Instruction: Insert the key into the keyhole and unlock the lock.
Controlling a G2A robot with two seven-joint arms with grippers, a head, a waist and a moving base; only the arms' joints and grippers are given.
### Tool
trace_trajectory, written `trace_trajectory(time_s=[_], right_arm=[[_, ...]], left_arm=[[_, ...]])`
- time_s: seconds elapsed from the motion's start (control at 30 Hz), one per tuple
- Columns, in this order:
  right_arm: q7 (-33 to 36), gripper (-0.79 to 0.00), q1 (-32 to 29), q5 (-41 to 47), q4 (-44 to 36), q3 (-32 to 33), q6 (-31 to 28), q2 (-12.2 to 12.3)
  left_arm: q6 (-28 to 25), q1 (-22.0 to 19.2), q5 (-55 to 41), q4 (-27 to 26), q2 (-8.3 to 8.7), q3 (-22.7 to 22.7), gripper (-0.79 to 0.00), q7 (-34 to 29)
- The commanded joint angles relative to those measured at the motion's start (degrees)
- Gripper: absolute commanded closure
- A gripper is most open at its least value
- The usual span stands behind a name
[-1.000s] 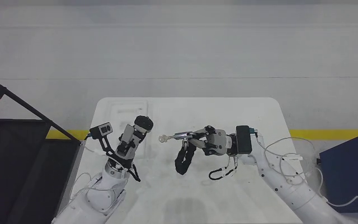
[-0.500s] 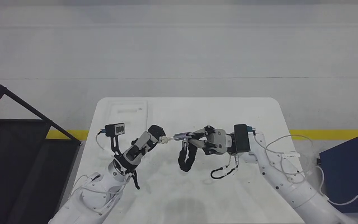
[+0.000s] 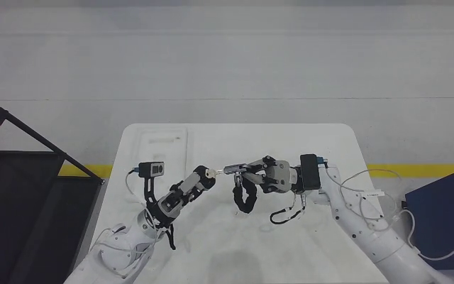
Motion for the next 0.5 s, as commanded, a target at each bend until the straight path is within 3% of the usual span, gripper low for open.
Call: trace_trajectory(time_s=[0.0, 0.07, 0.33, 0.47], right_arm=[[0.1, 0.000, 0.1, -0.2, 0.0, 0.0, -0.1, -0.1], [0.2, 0.000, 0.1, -0.3, 0.0, 0.0, -0.2, -0.1], [0.6, 0.000, 0.1, -0.7, 0.1, 0.3, -0.6, -0.3], [0.6, 0.000, -0.1, -0.9, -0.1, 0.5, -0.6, -0.4]], left_arm=[[0.2, 0.2, -0.3, 0.0, -0.09, -0.2, -0.480, -0.2], [0.4, 0.2, -0.3, 0.0, -0.20, -0.3, -0.434, -0.5], [1.0, -0.4, 0.0, 0.2, -0.76, 0.1, -0.369, -1.7], [1.1, -0.5, 0.3, 0.2, -1.01, 0.1, -0.111, -2.2]])
